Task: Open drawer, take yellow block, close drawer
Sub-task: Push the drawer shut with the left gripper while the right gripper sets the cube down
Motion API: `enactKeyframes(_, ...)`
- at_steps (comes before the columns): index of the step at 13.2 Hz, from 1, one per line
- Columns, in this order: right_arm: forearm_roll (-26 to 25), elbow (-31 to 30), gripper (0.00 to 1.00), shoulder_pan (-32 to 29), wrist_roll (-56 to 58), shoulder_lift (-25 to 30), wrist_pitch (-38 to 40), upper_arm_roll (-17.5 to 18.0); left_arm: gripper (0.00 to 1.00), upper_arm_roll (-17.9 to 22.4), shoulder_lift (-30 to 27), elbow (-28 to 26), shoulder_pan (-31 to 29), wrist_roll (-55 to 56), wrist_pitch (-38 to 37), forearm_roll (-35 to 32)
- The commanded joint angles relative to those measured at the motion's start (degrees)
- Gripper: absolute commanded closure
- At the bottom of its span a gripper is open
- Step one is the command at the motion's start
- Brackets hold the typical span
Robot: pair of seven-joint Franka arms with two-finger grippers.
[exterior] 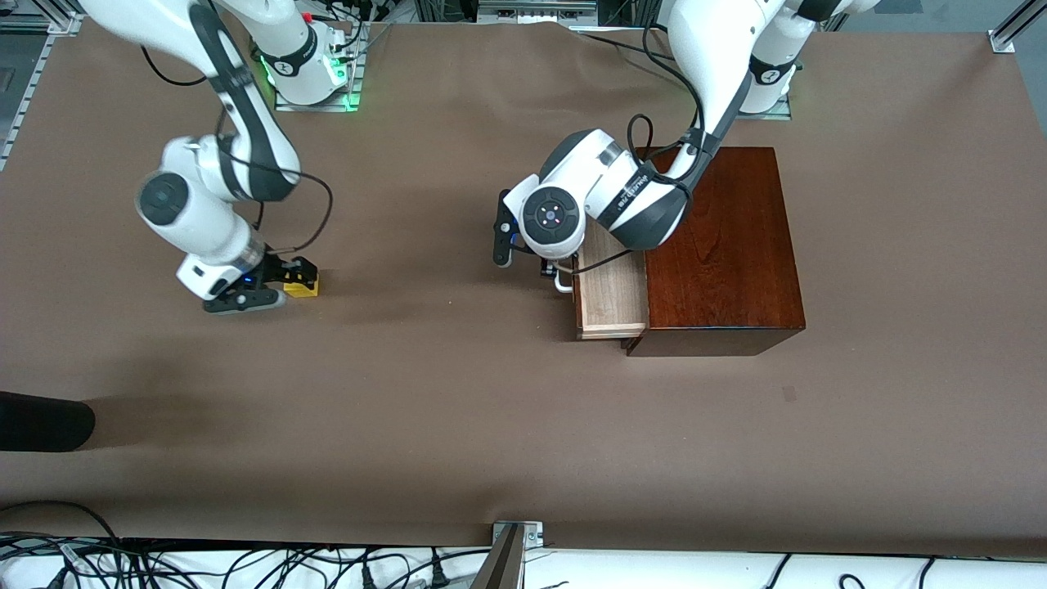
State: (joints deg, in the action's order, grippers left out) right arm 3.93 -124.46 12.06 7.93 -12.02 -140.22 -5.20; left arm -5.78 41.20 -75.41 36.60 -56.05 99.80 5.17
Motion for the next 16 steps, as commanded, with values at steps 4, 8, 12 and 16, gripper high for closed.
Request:
enactKeyframes(4,0.6,14.9,0.00,-4.2,7.5,7.4,25.7,0.9,0.00,1.7,-1.0,-0.4,-3.6,-1.1,-8.1,-7.6)
enactKeyframes(8,-0.1,25.4,0.00,-4.4,0.5,9.8,41.4,1.8,0.00,1.8,-2.2,-0.4,-3.9,-1.1,-10.5,-11.1)
enactKeyframes(12,-3.7,28.8,0.00,-4.3,-0.2,11.2,46.8,1.9,0.00,1.8,-2.2,-0.4,-3.9,-1.1,-13.9,-14.8)
enactKeyframes(16,-3.8,29.3,0.00,-4.3,-0.1,11.3,47.1,1.9,0.00,1.7,-2.7,0.0,-4.0,-1.2,-14.2,-14.6)
